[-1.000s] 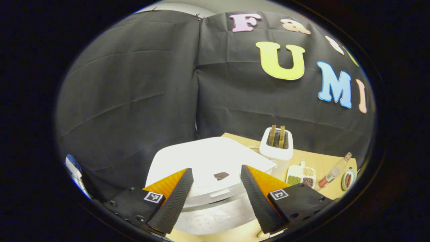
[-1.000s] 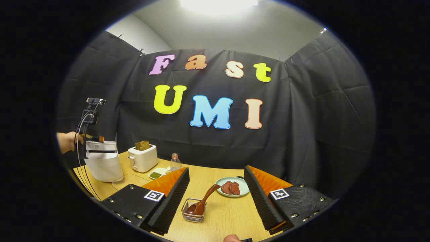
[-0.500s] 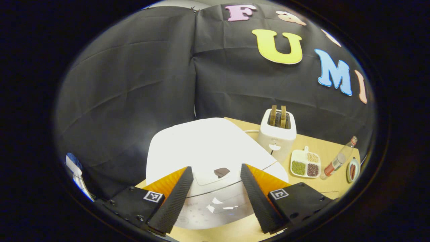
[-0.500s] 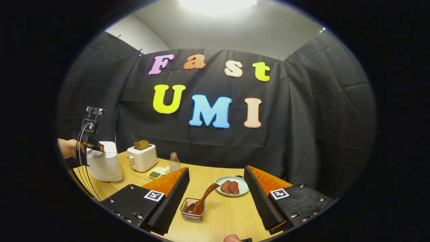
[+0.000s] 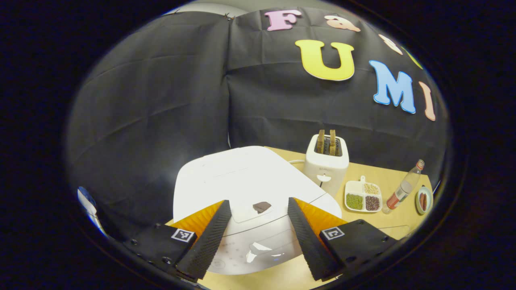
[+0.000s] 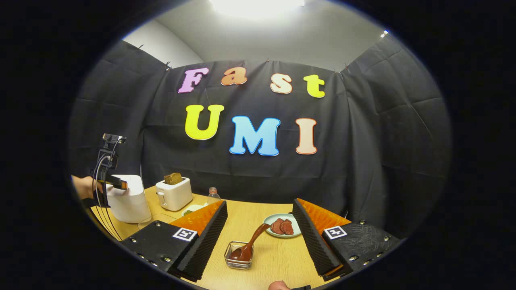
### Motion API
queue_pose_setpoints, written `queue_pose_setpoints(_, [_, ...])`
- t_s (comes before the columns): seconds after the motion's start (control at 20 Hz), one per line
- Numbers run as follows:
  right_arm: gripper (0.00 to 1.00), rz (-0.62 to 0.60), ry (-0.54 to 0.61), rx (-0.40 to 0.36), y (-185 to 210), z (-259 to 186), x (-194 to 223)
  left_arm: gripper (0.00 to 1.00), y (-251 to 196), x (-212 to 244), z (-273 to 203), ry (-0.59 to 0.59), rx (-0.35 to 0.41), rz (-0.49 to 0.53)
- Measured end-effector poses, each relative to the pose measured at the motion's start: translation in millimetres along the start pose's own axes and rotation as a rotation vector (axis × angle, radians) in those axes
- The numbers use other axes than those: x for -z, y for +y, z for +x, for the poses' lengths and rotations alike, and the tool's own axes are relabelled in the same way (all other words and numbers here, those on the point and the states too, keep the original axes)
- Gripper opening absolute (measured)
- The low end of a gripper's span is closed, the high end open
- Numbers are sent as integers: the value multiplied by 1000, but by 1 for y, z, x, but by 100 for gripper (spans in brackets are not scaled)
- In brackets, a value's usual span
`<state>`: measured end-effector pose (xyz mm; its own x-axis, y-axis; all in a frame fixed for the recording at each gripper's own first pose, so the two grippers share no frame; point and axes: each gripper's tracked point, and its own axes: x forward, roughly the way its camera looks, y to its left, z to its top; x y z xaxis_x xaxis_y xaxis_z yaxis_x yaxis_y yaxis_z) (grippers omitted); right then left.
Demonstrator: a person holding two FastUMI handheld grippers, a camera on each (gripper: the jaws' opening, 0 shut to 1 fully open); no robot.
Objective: Close the left gripper, press the button to open the rice cooker; take a wooden spoon from the chopstick holder with the right hand, scoop a spoonful of rice and pour it into the rice cooker, then put the wooden spoon back into the chopstick holder.
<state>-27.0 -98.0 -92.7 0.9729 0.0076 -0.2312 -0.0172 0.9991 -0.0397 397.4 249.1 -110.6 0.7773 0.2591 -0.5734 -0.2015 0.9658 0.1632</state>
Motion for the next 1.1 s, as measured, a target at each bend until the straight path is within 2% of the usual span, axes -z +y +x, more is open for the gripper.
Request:
queue_pose_setpoints(0.1, [99, 4, -19, -13, 9, 3, -10, 99, -4, -26, -16, -116, 37, 37])
queue_pose_setpoints(0.2, [99, 2, -28, -26, 18, 5, -17, 98, -13, -47, -44, -192, 85, 27])
queue_pose_setpoints(0.3, [99, 6, -34, -37, 28, 6, -23, 98, -20, -63, -73, -240, 128, -5])
queue_pose_setpoints(0.7, [99, 63, -100, -68, 66, 3, -55, 98, -26, -93, -189, -411, 288, -22])
queue_pose_setpoints(1.0, [98, 73, -150, -3, 68, 3, -58, 98, -21, -109, -259, -522, 332, -49])
queue_pose_setpoints(1.1, [99, 110, -142, -13, 73, 4, -56, 98, -23, -112, -273, -544, 344, -38])
